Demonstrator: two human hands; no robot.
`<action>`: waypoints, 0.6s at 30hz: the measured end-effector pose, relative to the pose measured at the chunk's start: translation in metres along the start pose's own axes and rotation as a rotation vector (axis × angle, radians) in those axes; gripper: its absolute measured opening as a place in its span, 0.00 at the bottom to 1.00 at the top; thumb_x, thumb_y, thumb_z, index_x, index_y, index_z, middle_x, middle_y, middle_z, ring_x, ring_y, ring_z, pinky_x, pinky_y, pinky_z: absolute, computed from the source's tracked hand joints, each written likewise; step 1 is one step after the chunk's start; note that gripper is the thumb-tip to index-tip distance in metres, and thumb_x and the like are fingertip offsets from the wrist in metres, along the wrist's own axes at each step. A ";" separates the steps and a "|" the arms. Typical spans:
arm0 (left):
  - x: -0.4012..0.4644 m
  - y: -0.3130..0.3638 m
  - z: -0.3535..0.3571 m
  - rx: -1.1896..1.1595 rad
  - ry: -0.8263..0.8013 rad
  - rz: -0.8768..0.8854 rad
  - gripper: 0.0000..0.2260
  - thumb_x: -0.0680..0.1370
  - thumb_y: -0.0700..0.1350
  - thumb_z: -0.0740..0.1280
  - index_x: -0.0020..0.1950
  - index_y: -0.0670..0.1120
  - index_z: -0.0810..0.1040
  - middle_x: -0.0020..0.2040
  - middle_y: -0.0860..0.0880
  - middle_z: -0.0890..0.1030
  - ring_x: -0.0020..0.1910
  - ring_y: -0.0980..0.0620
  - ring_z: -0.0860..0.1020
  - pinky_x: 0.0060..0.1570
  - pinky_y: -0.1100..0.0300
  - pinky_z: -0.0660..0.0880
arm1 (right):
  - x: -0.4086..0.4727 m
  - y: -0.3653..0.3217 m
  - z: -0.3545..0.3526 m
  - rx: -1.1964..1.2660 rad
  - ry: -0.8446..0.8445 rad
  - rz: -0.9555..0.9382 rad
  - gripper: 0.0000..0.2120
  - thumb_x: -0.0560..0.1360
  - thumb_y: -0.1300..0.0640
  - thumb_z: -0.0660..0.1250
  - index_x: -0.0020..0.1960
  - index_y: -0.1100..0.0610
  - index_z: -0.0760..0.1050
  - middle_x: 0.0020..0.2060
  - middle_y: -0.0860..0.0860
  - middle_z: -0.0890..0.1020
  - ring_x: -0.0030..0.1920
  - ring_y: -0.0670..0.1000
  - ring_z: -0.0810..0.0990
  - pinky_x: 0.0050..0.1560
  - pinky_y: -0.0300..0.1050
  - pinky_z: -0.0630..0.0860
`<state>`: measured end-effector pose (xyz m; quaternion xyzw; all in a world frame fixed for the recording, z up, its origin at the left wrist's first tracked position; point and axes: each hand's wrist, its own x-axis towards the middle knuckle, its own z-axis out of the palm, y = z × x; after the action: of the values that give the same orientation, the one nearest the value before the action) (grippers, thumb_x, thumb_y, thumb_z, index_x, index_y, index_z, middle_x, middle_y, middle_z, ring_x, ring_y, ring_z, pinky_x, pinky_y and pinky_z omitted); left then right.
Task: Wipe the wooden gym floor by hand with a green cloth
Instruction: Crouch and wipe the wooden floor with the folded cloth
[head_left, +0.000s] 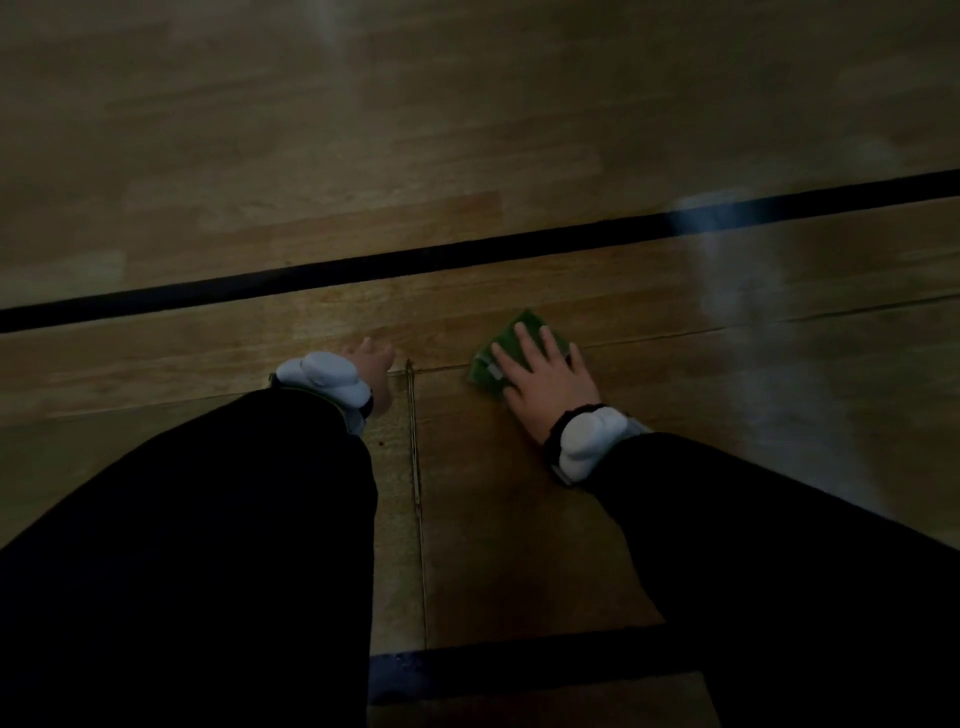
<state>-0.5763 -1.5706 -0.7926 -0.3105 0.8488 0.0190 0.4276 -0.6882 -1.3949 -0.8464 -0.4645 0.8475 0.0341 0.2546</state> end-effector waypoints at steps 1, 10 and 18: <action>-0.002 0.001 0.000 -0.006 0.001 0.003 0.28 0.82 0.42 0.57 0.78 0.43 0.45 0.78 0.40 0.45 0.77 0.40 0.50 0.72 0.50 0.54 | 0.001 0.014 -0.005 0.022 0.009 0.047 0.27 0.82 0.46 0.49 0.77 0.43 0.42 0.77 0.51 0.39 0.77 0.57 0.40 0.75 0.60 0.44; -0.012 0.010 -0.011 0.016 0.008 0.060 0.26 0.83 0.43 0.55 0.78 0.43 0.47 0.78 0.41 0.45 0.77 0.43 0.49 0.72 0.51 0.55 | -0.013 0.120 -0.010 0.239 0.153 0.585 0.27 0.81 0.46 0.51 0.78 0.45 0.46 0.78 0.53 0.43 0.76 0.61 0.43 0.73 0.62 0.49; -0.015 0.011 0.004 0.039 0.043 0.065 0.25 0.82 0.43 0.57 0.78 0.44 0.51 0.78 0.41 0.48 0.76 0.42 0.53 0.70 0.51 0.59 | -0.011 0.089 -0.003 0.175 0.144 0.532 0.27 0.81 0.46 0.50 0.78 0.47 0.45 0.78 0.54 0.43 0.76 0.62 0.44 0.73 0.63 0.48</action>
<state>-0.5734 -1.5528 -0.7868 -0.2750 0.8676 0.0096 0.4141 -0.7558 -1.3374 -0.8551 -0.2035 0.9552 -0.0066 0.2147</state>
